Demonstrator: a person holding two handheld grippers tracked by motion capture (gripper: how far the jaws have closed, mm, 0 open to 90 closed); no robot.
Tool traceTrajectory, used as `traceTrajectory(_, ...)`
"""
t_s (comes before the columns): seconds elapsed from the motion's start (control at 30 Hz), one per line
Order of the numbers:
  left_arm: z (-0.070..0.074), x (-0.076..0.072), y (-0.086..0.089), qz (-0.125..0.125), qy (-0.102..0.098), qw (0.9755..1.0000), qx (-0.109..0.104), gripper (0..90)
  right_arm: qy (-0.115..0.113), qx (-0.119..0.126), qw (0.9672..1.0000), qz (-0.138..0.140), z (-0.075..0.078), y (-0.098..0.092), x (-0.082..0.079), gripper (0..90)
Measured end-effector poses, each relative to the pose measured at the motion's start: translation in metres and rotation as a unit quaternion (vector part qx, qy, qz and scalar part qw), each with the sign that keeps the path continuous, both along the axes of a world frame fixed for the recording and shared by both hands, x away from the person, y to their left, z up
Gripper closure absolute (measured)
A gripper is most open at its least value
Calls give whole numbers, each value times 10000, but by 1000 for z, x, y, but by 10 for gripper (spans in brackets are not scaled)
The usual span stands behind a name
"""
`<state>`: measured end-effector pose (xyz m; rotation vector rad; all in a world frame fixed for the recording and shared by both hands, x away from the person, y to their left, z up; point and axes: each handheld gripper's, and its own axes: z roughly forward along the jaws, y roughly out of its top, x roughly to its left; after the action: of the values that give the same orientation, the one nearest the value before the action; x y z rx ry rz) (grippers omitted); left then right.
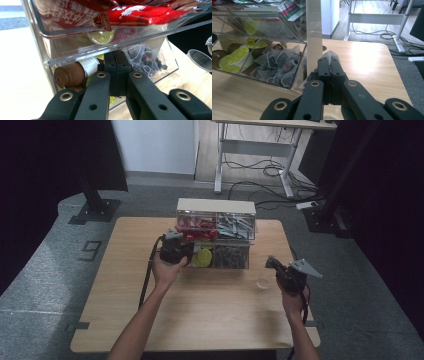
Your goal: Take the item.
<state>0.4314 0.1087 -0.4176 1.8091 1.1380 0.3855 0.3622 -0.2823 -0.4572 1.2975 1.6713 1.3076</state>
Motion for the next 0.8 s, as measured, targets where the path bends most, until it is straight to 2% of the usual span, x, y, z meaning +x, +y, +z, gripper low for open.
traceTrajectory(0.37,0,0,-2,-5,-4,10000,3,900,51,-57,10000,-23,-3,-4,0,881)
traceTrajectory(0.43,0,-1,-2,-5,-18,10000,17,900,46,-103,9999,-26,-3,-3,0,805)
traceTrajectory(0.47,0,-1,-2,-7,-16,10000,18,900,21,-212,9998,-50,-4,-3,1,766)
traceTrajectory(0.63,0,-1,-2,-4,-16,10000,3,900,18,-275,9996,21,-4,-1,0,727)
traceTrajectory(0.8,0,-1,-2,-10,-19,10000,4,900,-18,-237,9997,44,-5,-1,-3,696)
